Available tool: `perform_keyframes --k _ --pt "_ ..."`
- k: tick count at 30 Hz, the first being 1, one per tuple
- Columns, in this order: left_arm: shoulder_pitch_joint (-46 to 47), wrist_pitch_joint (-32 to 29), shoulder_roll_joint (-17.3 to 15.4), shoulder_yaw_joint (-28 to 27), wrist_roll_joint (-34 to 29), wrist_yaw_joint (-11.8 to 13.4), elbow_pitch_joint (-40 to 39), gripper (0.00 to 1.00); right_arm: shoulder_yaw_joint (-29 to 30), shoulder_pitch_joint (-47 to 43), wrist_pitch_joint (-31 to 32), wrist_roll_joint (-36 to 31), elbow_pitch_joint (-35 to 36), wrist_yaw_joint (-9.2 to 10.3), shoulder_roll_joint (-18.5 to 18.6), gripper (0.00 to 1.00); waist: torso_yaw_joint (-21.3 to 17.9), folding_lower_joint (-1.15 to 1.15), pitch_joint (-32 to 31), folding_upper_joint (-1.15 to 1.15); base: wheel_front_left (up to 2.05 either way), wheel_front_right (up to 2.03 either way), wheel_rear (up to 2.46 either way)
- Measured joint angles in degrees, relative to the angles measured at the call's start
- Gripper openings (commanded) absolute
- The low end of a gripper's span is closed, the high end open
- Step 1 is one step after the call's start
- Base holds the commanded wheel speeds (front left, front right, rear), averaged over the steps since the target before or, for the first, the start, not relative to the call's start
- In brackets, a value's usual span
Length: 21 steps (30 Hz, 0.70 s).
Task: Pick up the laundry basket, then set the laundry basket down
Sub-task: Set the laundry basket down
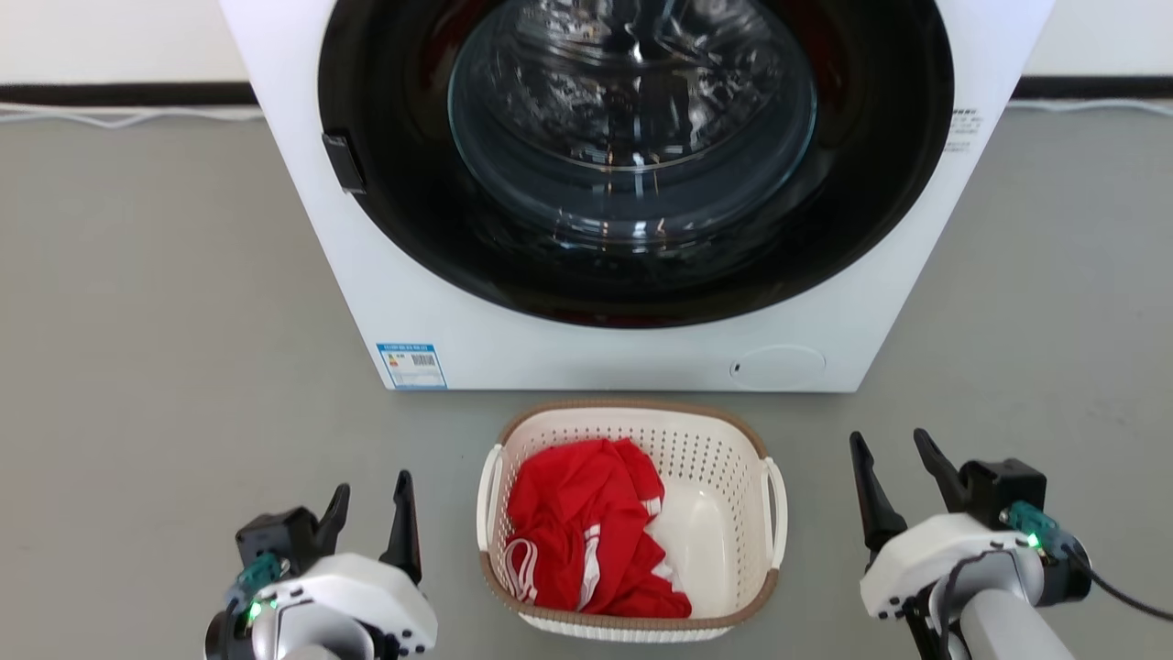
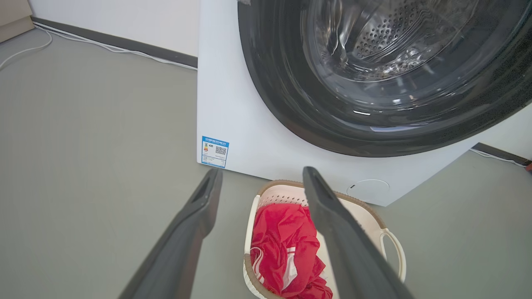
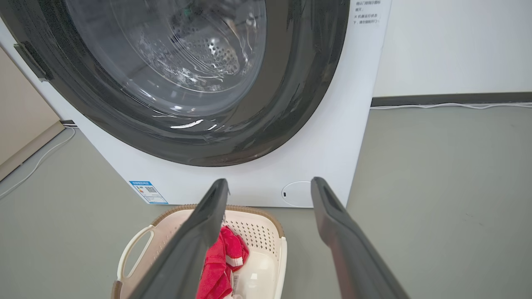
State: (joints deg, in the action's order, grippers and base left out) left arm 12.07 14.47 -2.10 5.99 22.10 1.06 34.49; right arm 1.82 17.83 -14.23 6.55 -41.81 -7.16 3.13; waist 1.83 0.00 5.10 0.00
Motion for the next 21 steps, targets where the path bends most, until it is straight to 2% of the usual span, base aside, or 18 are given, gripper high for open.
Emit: perform_keyframes --k 12,21 --pt "-6.67 0.0 -0.12 -0.32 -0.49 0.35 -6.6 1.0 0.21 -8.66 -0.07 -0.2 9.38 0.0 -0.18 1.0 0.65 0.0 -4.48 0.0 0.0 0.0 0.0" --pt "-8.45 0.0 -0.19 0.32 -0.48 1.29 -8.95 1.0 1.37 -9.69 -0.07 -1.52 9.93 0.0 -0.22 1.0 0.45 0.0 -5.95 0.0 0.0 0.0 0.0"
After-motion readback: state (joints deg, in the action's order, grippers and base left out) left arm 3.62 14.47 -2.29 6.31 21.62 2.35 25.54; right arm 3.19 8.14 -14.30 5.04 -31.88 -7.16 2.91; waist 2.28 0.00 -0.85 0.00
